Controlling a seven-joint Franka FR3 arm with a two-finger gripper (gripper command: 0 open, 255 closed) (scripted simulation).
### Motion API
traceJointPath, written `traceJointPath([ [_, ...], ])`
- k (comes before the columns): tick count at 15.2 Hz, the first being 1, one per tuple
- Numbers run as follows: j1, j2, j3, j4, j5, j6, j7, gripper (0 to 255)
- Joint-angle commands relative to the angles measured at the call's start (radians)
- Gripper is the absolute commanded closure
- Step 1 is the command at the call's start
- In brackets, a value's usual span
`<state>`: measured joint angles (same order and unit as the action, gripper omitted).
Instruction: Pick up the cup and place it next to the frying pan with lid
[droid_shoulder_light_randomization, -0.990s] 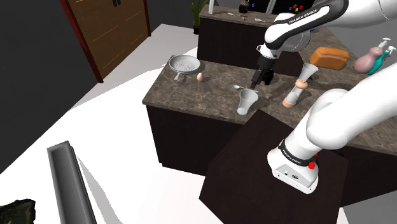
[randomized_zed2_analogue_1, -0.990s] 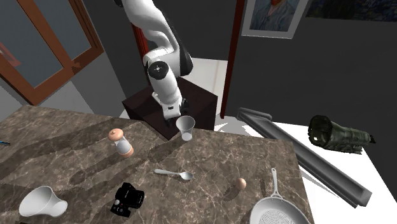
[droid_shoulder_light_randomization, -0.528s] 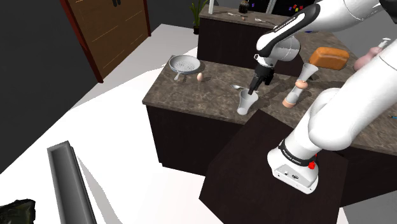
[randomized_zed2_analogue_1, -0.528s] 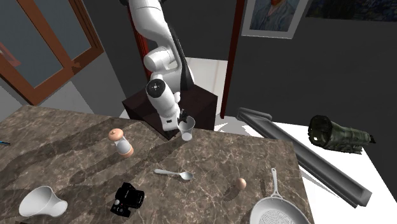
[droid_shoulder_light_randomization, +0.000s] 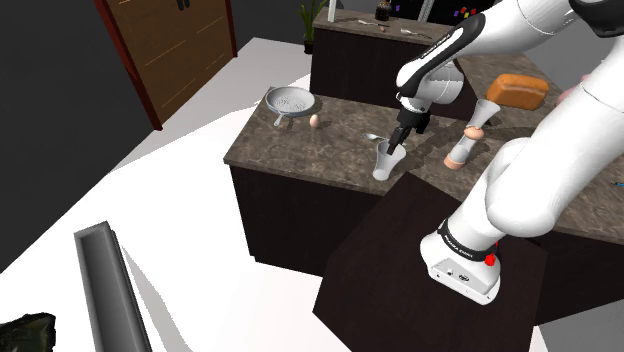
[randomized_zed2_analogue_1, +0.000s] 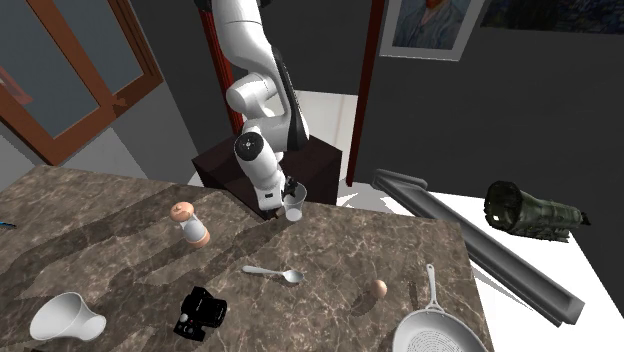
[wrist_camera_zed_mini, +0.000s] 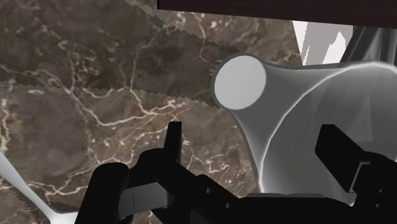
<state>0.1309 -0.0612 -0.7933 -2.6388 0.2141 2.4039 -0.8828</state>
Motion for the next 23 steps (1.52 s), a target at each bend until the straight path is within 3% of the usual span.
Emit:
traceJointPath([
  [1,0.0,0.0,0.0,0.0,0.001,0.001,0.0,0],
  [3,0.0,0.0,0.0,0.0,0.001,0.0,0.0,0],
  [4,0.0,0.0,0.0,0.0,0.001,0.0,0.0,255],
  [13,0.0,0.0,0.0,0.0,0.001,0.001,0.0,255],
  [23,-0.057,-0.175,0.041,0.024,-0.178,-0.143,0.155,255],
])
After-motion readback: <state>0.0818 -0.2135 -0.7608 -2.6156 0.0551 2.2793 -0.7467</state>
